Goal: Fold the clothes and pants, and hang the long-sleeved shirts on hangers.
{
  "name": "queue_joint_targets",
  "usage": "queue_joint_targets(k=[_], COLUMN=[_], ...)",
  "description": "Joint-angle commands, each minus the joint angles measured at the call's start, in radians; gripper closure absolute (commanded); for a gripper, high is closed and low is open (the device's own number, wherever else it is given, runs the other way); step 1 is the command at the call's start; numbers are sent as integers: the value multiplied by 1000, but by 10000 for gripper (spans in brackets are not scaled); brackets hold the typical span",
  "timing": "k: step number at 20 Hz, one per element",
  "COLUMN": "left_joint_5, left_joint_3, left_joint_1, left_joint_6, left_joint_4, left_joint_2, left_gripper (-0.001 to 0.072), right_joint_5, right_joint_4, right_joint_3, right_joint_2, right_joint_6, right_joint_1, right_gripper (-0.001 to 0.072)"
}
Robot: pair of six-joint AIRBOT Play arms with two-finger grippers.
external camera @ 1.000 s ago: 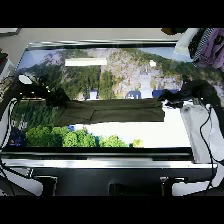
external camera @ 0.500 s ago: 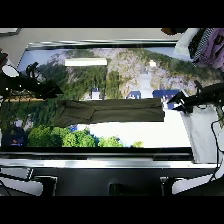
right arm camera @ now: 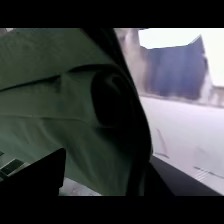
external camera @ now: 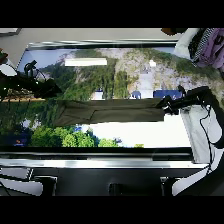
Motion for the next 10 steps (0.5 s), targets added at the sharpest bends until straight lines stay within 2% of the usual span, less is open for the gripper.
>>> queue_joint_targets(k=[1,3,4,5,10], left_joint_5=[0,0,1,4,114], left_joint_3=[1,0,-1,-1,-3], left_joint_1=[1,-2,-8,-17,-162], left_joint_6=[0,-1,-1,0,-32], left_joint_4=[0,0,0,-4,-137], left_joint_2=[-1,-2,-2,-3,-74], left_gripper=[257,283,481,692,689], right_joint_5=[42,43,50,57,5], right_joint_4=[-10,-12,-17,-23,-106], right_joint_3=[0,0,0,1,52], right_joint_2=[-9,9,29,59,259], right_joint_6=[-3,6,26,45,169], right_joint_1=[36,35,32,30,29], right_gripper=[373,639,679,679,680])
